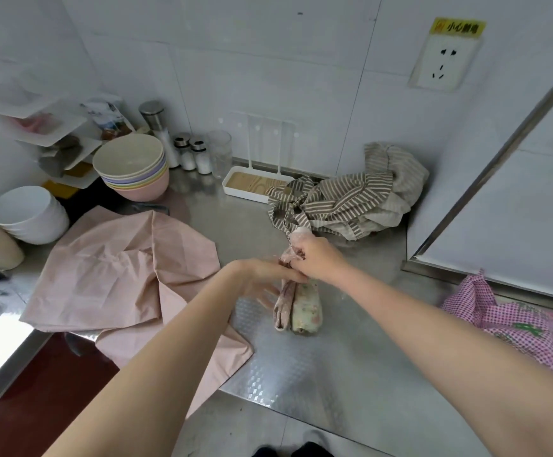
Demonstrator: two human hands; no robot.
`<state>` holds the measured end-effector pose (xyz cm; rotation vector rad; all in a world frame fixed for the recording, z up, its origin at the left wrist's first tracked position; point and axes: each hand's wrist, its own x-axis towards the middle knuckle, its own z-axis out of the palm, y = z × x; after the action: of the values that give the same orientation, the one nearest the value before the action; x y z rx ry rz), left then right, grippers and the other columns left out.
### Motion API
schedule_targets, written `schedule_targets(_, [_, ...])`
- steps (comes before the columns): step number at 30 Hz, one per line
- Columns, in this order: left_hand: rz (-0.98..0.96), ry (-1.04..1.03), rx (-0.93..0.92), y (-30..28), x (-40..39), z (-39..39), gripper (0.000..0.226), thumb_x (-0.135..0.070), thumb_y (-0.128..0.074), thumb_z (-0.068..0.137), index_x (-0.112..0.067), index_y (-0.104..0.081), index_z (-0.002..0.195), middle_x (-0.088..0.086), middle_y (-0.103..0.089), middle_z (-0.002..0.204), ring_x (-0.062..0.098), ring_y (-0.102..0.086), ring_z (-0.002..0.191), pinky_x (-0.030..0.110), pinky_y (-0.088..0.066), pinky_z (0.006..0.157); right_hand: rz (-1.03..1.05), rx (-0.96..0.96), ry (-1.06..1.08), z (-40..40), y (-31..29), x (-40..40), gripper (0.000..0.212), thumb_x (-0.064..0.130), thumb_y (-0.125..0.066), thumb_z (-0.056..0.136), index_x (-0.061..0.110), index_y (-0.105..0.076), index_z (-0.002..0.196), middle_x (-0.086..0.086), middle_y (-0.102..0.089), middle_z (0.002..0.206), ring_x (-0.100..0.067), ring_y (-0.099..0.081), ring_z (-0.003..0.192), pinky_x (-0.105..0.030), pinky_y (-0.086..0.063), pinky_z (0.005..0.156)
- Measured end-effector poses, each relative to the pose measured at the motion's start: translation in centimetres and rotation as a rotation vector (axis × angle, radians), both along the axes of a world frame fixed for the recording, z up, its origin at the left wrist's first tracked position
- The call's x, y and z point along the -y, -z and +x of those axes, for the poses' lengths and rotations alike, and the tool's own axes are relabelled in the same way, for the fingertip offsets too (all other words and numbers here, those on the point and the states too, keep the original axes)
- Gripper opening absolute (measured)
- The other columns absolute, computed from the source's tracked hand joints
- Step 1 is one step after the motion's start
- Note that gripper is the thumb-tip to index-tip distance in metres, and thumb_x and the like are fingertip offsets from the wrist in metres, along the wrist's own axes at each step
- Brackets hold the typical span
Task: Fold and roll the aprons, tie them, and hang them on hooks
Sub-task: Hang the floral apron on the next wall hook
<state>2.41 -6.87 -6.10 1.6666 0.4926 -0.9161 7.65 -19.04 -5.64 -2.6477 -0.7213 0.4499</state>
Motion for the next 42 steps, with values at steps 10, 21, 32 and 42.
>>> schedule_targets(10, [0.617, 0.553, 0.549, -6.6, 4.7, 3.5, 0.114, -0.032, -0.079, 0.071, -0.021, 0.003, 0.15, 0.006, -0.04, 0.145, 0.026, -0.044, 0.128, 0.034, -0.039, 0.104, 0.922, -0.352, 0.909, 1.8, -8.7, 3.9, 0.015, 0.007, -0.061, 0.073, 0.012, -0.049, 0.067, -0.004, -0.043, 0.058, -0.012, -0.039, 0.042, -0.014, -0.024, 0.034])
schedule_targets(21, [0.657, 0.752, 1.004, -20.4, 15.6, 6.1, 0.056, -0.03, -0.072, 0.078, -0.007, -0.048, 0.124, 0.007, -0.063, 0.109, 0.024, -0.061, 0.097, 0.031, -0.05, 0.084, 0.934, 0.053, 0.937, -0.6, -22.5, 15.1, 0.01, 0.007, -0.057, 0.067, 0.012, -0.053, 0.06, -0.001, -0.055, 0.044, -0.012, -0.047, 0.037, -0.016, -0.032, 0.038])
schedule_targets(32, [0.494, 0.808, 1.344, -34.6, 28.3, 4.9, 0.049, -0.03, -0.066, 0.083, -0.011, -0.051, 0.125, 0.008, -0.058, 0.122, 0.025, -0.056, 0.108, 0.03, -0.046, 0.087, 1.271, 0.398, 0.797, -4.5, -35.5, 28.7, 0.005, 0.004, -0.066, 0.079, 0.007, -0.062, 0.078, -0.009, -0.06, 0.076, -0.014, -0.055, 0.067, -0.019, -0.045, 0.056])
schedule_targets(42, [0.181, 0.354, 1.781, -42.4, 42.1, 3.9, 0.04, -0.032, -0.067, 0.083, -0.012, -0.062, 0.117, 0.006, -0.064, 0.111, 0.021, -0.057, 0.106, 0.026, -0.042, 0.08, 1.21, 0.72, 0.755, -6.1, -44.6, 44.0, 0.031, -0.023, -0.034, 0.071, -0.008, -0.062, 0.072, -0.011, -0.058, 0.063, -0.023, -0.047, 0.065, -0.035, -0.036, 0.065])
